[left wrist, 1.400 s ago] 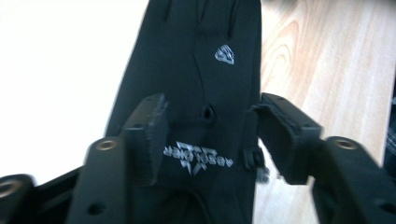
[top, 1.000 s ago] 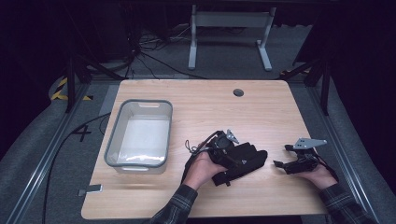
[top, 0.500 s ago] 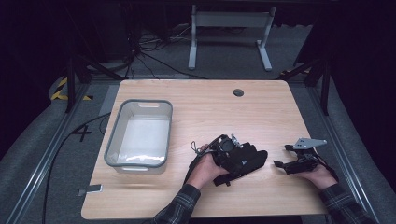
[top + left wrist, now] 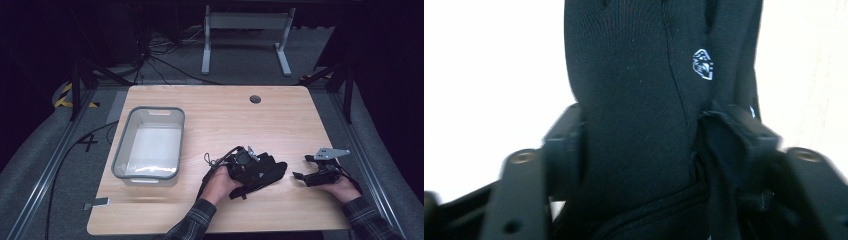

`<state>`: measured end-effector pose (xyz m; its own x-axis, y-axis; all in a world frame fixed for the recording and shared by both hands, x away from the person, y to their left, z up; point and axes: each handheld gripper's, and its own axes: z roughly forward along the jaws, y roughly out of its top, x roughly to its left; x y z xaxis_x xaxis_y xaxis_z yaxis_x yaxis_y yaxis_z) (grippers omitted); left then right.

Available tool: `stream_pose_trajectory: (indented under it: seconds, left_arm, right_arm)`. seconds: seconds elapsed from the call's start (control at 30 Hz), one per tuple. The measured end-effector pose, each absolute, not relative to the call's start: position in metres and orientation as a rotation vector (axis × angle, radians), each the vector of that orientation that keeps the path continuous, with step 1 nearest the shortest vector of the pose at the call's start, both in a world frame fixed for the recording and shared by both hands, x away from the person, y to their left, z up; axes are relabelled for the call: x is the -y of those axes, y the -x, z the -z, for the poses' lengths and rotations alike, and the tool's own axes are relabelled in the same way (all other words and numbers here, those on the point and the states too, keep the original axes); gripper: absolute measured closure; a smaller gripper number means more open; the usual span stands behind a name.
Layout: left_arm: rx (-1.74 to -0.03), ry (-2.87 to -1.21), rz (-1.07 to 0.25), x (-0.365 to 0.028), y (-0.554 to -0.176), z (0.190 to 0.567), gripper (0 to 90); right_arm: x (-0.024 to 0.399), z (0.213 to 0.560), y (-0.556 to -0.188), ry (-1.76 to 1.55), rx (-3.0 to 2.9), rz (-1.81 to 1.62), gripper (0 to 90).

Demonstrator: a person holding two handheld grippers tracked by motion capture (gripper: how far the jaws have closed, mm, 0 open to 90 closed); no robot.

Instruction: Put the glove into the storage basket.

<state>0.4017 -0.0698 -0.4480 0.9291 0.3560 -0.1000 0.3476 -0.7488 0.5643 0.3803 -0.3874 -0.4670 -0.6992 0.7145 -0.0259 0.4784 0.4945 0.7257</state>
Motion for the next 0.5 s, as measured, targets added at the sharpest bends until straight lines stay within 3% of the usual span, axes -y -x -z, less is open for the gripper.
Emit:
stream_pose_trajectory:
  seconds: [0.13,0.5]
  left_arm:
    - [-0.495,-2.49,0.036,0.0698,-0.402,0.4461,65.7]
    - [-0.566,-2.463,0.064,0.0659,-0.4031,0.4379,71.7]
  right_arm:
    - [0.3874,0.467,-0.3803,-1.002,-2.419,-1.025,11.1]
    - [0.3874,0.467,-0.3804,-1.002,-2.419,-1.025,11.2]
